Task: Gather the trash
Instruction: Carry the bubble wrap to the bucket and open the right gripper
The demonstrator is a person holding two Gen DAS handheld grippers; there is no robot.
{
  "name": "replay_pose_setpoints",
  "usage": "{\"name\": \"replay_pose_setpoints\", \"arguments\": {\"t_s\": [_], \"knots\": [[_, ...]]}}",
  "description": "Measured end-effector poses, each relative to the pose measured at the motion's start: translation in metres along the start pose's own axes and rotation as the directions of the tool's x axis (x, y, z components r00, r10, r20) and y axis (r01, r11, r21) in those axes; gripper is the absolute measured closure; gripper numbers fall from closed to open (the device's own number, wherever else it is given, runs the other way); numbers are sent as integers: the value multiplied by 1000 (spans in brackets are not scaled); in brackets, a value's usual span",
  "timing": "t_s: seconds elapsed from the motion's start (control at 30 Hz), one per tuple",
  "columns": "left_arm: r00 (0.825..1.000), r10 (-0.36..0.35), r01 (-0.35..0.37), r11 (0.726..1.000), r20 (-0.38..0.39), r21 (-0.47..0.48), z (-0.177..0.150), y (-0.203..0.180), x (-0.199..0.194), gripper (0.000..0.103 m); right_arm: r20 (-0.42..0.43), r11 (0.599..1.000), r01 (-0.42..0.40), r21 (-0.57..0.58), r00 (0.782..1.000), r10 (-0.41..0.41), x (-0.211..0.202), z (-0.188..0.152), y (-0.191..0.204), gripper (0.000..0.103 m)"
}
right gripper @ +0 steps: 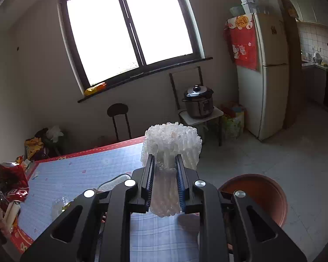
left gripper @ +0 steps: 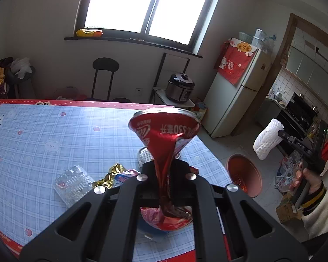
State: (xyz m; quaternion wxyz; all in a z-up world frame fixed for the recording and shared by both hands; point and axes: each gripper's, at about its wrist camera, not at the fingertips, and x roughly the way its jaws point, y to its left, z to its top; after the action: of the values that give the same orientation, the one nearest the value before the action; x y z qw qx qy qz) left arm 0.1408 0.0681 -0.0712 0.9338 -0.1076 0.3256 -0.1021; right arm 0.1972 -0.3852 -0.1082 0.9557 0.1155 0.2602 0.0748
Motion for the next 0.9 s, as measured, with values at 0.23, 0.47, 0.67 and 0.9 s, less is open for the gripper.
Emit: {"name": "replay_pose_setpoints", "arguments": {"t_s": [0.23,0.47,0.67,0.9], "knots": [[999,-43,45,995,-27,86,5,-81,29,95,-62,990,120,70,991,-116,9,-23,-95,83],[998,-33,39,993,-58,112,-7,-117,42,95,-101,983,151,107,985,-141,18,-36,-142,82],[997,-41,48,992,-62,117,-15,-134,48,95,-96,983,148,112,986,-137,22,-31,-150,78],[997,-57,63,992,-60,109,-25,-144,49,94,-100,987,126,101,988,-116,30,-17,-157,68]]}}
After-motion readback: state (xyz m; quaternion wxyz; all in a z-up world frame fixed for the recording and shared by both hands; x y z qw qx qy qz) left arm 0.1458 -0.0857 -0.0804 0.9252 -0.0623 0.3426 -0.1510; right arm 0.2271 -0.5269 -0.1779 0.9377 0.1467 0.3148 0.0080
